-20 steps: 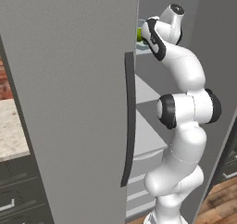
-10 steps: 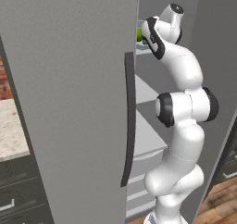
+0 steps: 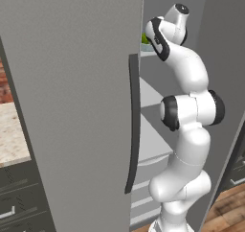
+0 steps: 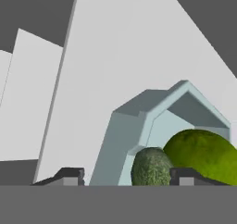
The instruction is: Take the lime and cucumber out of the freezer and place them in the tupperware container on the counter. Then put the tupperware containing the vegetables back in the freezer.
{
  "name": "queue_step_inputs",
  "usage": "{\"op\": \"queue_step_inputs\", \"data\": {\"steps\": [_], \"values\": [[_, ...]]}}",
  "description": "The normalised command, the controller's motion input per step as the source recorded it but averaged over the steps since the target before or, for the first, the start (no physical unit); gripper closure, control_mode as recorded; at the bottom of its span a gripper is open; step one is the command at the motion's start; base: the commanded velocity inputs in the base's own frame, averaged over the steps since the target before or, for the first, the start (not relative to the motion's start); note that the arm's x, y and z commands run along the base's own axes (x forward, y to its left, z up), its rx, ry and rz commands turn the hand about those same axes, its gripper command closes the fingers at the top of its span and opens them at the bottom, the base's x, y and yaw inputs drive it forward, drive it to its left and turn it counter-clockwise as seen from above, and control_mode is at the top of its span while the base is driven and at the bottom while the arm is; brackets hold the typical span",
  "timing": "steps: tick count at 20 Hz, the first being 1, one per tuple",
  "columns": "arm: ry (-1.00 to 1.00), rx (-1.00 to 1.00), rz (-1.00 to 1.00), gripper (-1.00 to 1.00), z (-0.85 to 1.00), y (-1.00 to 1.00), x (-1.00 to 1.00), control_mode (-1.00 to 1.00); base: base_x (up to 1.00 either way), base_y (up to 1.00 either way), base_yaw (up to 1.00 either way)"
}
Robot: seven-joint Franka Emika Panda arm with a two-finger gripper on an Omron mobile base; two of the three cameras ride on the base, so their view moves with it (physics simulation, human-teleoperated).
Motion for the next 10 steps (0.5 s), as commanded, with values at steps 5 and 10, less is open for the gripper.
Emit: {"op": "queue_step_inputs", "data": {"steps": [5, 10], "values": [[-0.02, 0.00, 0.01, -1.00, 0.00, 0.04, 0.31, -1.00, 0.00, 0.00, 0.00], [-0.04, 0.00, 0.00, -1.00, 0.00, 0.01, 0.06, -1.00, 0.00, 0.00, 0.00]]}}
